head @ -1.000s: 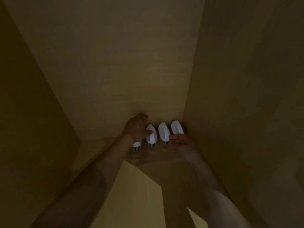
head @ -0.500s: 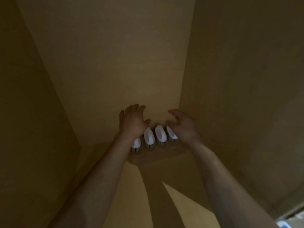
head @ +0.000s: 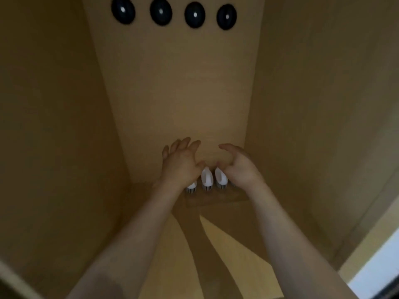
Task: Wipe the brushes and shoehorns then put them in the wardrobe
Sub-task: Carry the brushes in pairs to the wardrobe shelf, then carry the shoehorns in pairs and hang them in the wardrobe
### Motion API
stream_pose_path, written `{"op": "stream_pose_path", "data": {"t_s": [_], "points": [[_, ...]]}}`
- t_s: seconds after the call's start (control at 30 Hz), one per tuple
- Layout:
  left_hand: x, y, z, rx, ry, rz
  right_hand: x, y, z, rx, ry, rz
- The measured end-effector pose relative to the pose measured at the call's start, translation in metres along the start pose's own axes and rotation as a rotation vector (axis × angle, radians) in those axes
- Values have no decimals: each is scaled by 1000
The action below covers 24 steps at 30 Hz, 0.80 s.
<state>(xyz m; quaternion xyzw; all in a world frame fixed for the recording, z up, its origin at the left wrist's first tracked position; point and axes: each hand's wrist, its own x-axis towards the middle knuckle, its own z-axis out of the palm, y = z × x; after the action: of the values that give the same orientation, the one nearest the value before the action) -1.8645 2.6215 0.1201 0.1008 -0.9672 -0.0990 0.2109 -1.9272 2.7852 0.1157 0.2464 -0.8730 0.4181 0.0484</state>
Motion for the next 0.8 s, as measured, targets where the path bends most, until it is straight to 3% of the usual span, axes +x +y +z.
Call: {"op": "stream_pose_path", "data": {"t_s": [0.5, 0.8], "points": [[-153, 98, -50, 24, 166, -194, -132, -15, -67, -92, -94, -301], [-263, 91, -92, 99, 230, -287, -206, -55, -41, 0, -246, -470]]}}
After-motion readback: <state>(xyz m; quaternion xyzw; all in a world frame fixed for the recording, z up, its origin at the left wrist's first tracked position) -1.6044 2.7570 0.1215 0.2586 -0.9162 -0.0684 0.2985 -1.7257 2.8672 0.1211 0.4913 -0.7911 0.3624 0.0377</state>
